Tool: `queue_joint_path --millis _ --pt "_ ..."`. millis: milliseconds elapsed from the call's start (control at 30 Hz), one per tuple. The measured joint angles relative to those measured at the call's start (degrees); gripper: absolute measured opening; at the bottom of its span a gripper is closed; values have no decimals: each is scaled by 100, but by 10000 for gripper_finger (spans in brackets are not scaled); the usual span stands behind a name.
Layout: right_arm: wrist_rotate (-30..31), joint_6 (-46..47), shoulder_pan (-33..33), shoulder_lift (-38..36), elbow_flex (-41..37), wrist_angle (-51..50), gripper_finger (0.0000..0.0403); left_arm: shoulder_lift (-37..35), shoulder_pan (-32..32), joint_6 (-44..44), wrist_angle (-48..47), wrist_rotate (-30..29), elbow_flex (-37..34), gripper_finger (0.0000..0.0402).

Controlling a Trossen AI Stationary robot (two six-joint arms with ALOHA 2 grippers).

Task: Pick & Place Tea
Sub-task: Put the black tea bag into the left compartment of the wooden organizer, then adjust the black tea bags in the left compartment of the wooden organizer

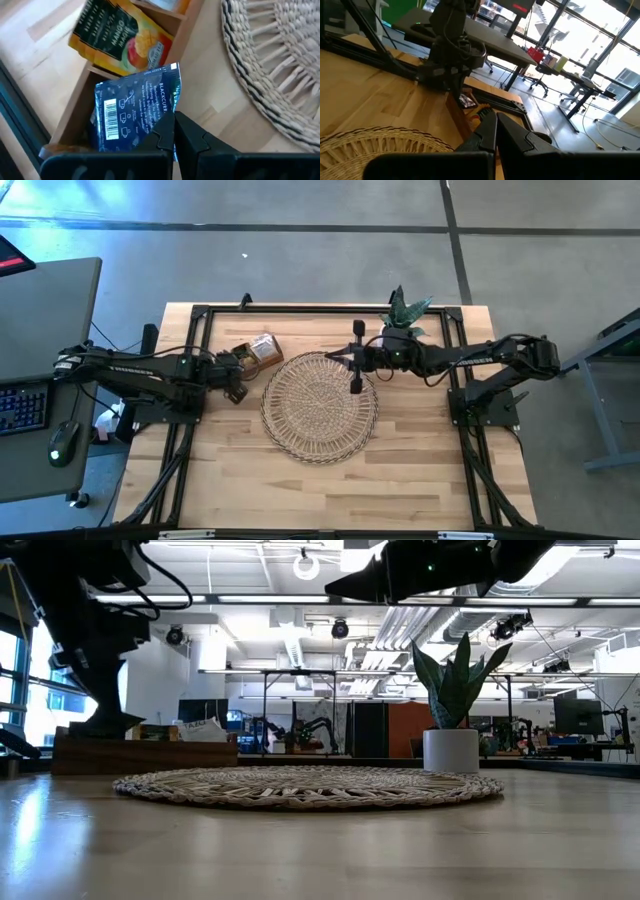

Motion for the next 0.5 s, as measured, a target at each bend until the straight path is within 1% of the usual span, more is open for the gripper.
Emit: queue_joint_path --millis 133,300,400,500 --pt "-1 5 0 0 0 18 4 10 0 0 -94 62 0 18" --pt "-2 5 0 0 0 17 4 11 0 -2 -198 57 5 62" --pt "-2 6 0 0 0 17 6 11 0 -25 -459 74 232 84" --pt "-2 5 0 0 0 17 3 17 0 -146 -805 79 609 90"
